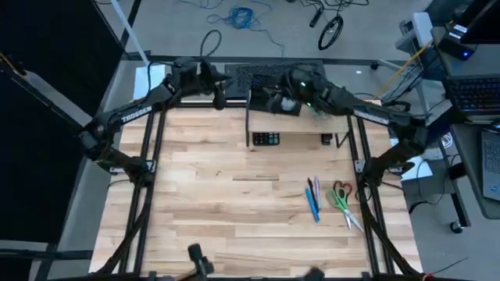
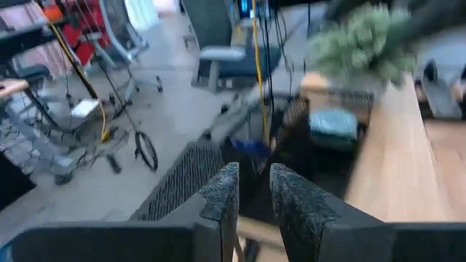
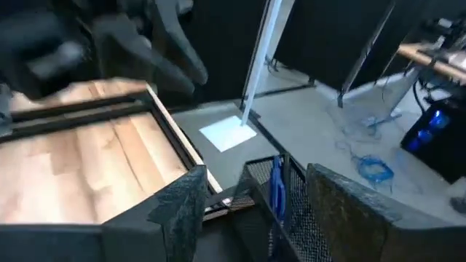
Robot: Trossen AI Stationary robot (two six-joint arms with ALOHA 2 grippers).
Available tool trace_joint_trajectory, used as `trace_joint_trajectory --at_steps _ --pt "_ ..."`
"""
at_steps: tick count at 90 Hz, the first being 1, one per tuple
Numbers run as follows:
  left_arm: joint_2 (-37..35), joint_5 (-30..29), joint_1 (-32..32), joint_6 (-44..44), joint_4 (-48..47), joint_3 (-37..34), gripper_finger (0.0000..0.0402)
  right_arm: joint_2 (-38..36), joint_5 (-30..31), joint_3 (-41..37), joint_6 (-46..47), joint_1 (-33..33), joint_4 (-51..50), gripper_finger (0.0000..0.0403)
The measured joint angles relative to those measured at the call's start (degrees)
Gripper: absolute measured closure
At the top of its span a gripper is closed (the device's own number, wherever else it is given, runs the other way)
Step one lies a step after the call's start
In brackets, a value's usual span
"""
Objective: Pick and place office supplies into organizer
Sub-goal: Remove the green scented candle from the black desk organizer on the shelf
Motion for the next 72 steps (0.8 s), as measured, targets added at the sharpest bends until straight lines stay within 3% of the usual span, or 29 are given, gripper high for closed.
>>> trace_joint_trajectory --at_steps 30,41,72 --pt "3.3 0.62 -0.42 -0.82 -5.17 0.0 0.033 11.66 -2.79 11.25 -2.77 -4.81 -1.37 0.0207" --pt "2.91 0.59 -0.61 0.16 -8.41 0.0 0.033 15.09 -5.79 17.61 -6.11 -4.84 -7.89 0.0218" --pt "2.82 0.33 -0.46 4.97 -12.48 0.09 0.033 22.19 -5.29 29.81 -6.45 -5.41 -20.06 0.0252"
